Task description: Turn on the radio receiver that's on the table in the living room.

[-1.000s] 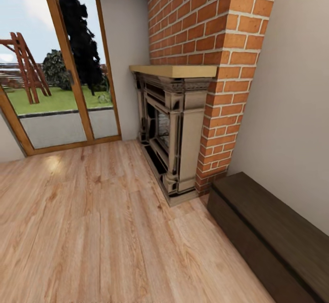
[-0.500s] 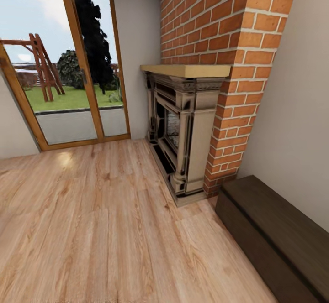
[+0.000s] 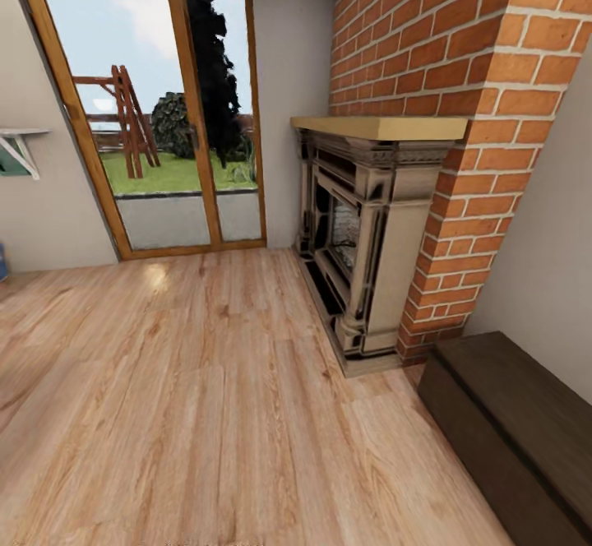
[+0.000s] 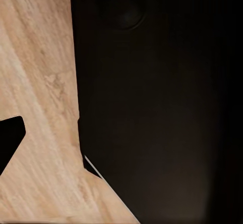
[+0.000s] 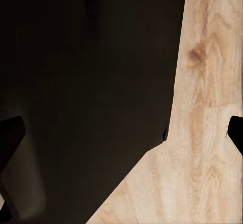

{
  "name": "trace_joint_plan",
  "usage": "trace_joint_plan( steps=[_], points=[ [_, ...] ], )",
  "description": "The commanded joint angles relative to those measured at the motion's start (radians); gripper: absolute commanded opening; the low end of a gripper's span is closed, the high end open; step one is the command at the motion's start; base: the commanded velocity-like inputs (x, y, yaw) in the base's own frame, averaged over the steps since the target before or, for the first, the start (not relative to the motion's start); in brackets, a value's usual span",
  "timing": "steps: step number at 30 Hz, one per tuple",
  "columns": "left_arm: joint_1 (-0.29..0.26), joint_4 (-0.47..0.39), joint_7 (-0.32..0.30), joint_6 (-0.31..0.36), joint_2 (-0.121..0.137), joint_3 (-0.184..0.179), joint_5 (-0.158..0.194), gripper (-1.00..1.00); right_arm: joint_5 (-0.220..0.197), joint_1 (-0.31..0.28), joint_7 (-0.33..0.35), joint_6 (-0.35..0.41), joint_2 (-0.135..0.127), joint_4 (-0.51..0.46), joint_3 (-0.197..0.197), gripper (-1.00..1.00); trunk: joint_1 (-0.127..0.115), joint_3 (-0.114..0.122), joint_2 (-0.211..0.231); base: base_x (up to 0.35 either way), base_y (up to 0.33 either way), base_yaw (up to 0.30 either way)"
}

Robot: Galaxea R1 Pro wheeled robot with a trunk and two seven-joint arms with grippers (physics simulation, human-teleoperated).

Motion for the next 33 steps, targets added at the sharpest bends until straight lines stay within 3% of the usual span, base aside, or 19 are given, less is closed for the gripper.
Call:
trace_joint_plan(
  steps=[1, 33],
  points=[
    [0.000, 0.000, 0.000, 0.000, 0.000, 0.000, 0.000, 1.00, 0.000, 0.000, 0.000, 0.000, 0.000, 0.000, 0.000, 1.00, 0.000, 0.000, 0.000, 0.000, 0.000, 0.273],
    [0.000, 0.000, 0.000, 0.000, 0.000, 0.000, 0.000, 1.00, 0.000, 0.000, -0.001, 0.000, 0.000, 0.000, 0.000, 1.00, 0.000, 0.000, 0.000, 0.000, 0.000, 0.273]
  ],
)
